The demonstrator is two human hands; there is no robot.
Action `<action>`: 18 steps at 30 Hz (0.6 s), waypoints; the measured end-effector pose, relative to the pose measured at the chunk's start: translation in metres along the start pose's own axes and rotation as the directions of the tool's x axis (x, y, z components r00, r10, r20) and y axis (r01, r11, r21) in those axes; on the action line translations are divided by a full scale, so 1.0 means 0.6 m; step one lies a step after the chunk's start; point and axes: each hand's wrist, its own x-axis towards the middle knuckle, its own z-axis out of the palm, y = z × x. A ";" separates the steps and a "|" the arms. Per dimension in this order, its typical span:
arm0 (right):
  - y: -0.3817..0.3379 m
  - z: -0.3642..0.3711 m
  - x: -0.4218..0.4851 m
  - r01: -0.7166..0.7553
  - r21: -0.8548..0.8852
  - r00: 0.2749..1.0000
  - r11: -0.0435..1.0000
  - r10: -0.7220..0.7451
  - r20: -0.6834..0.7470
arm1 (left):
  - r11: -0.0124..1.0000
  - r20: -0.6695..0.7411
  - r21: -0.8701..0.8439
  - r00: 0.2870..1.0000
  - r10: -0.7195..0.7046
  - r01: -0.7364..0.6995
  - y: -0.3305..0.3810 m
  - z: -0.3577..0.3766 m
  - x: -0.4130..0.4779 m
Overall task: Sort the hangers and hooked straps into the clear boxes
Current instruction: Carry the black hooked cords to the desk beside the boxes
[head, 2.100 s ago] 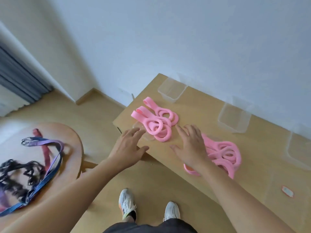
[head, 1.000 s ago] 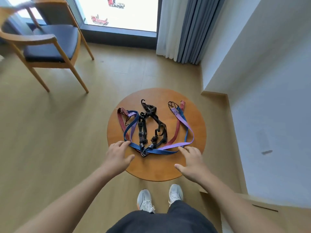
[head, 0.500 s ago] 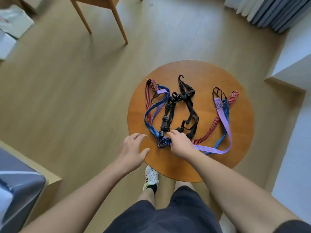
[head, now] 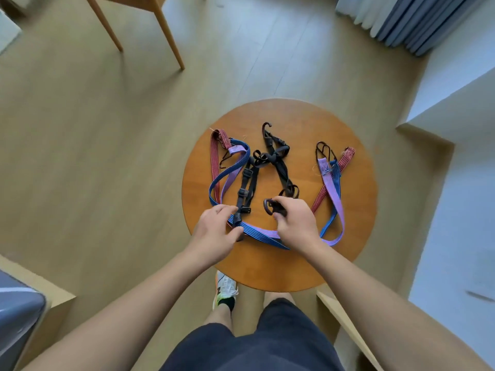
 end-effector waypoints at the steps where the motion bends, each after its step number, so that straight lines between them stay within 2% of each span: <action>1: -0.011 -0.022 -0.007 0.001 0.059 0.998 0.998 0.002 -0.055 | 1.000 -0.005 -0.005 1.000 0.019 -0.019 0.010 -0.008 0.001; 5: -0.059 -0.114 -0.028 0.029 0.296 0.970 0.955 0.044 -0.238 | 0.996 -0.014 -0.014 0.996 0.091 -0.092 0.055 -0.047 0.006; 8: -0.112 -0.193 -0.041 0.145 0.447 0.944 0.883 0.013 -0.330 | 0.984 -0.039 -0.052 0.985 0.167 -0.168 0.100 -0.086 0.004; 12: -0.189 -0.289 -0.058 0.247 0.600 0.924 0.761 0.001 -0.382 | 0.940 -0.053 -0.098 0.945 0.323 -0.327 0.162 -0.134 -0.009; 15: -0.235 -0.340 -0.072 0.314 0.652 0.915 0.691 -0.038 -0.401 | 0.893 -0.055 -0.131 0.903 0.426 -0.430 0.206 -0.164 -0.021; 18: -0.267 -0.377 -0.086 0.366 0.697 0.896 0.617 -0.032 -0.442 | 0.828 -0.036 -0.270 0.864 0.501 -0.491 0.244 -0.180 -0.031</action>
